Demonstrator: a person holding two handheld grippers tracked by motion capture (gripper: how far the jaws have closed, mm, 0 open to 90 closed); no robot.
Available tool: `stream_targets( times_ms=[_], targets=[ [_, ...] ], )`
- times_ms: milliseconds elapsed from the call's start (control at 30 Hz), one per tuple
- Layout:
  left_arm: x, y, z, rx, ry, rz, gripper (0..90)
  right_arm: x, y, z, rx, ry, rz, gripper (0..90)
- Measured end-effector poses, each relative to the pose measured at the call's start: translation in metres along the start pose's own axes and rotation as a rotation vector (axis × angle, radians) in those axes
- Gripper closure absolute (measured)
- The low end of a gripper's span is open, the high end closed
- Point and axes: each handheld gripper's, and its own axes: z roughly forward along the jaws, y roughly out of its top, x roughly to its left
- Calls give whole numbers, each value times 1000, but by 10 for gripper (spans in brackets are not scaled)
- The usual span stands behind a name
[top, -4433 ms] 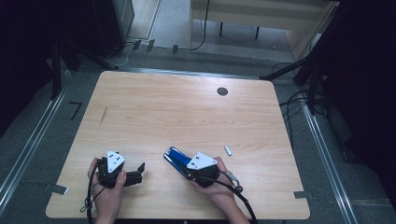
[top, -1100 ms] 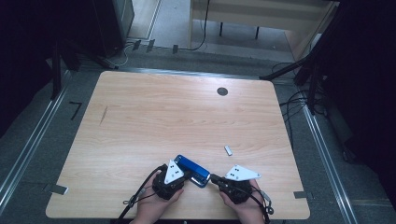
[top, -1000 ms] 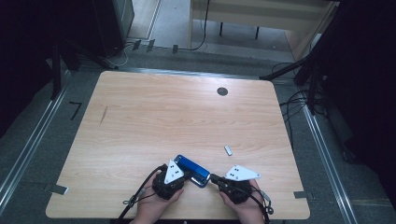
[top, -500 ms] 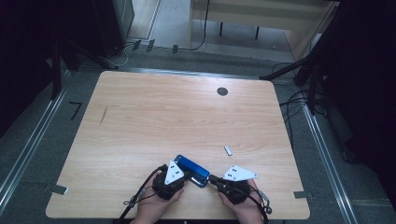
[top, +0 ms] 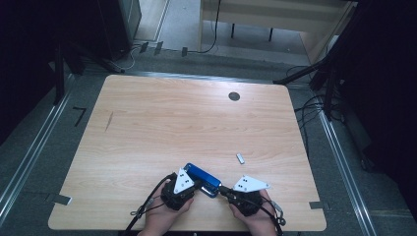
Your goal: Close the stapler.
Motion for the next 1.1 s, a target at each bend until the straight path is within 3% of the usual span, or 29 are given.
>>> stream_targets(
  times_ms=[433, 600, 1100],
  targets=[
    [0, 0, 0, -1, -2, 0, 900, 3, 9, -9, -58, 5, -9, 900],
    [0, 0, 0, 0, -1, 0, 900, 6, 16, -13, -95, 3, -22, 900],
    [-2, 0, 0, -4, 7, 13, 900, 14, 40, -16, -138, -17, -60, 900]
  ],
)
